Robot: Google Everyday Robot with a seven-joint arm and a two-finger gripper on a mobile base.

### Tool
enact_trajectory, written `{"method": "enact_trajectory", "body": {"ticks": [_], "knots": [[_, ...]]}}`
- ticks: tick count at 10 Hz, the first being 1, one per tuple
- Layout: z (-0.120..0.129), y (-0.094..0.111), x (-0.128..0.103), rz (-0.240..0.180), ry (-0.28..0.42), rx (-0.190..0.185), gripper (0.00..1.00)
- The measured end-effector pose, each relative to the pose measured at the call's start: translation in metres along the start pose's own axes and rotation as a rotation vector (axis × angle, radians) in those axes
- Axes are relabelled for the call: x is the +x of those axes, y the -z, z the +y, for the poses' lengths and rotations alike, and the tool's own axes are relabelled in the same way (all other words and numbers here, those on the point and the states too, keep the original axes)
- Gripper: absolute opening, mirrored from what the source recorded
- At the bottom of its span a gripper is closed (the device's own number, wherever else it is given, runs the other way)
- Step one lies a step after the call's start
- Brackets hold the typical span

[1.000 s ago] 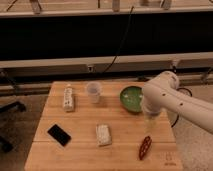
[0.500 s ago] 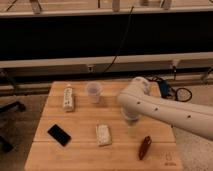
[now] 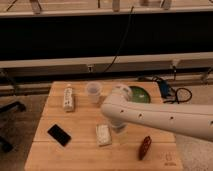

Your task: Wipe the white sponge on the table

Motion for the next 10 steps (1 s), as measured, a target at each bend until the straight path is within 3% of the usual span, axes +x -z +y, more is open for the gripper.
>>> {"method": "enact_trajectory", "body": {"ticks": [3, 6, 9, 10], "knots": [[0.000, -0.023, -0.013, -0.008, 0.071, 0.010, 0.80], [-0.009, -0.051, -0.009, -0.025, 0.069, 0.014, 0.80], [-0.011, -0.072, -0.027, -0.055, 0.111, 0.023, 0.80], [-0.014, -0.080, -0.022, -0.056, 0.116, 0.021, 0.80]]}}
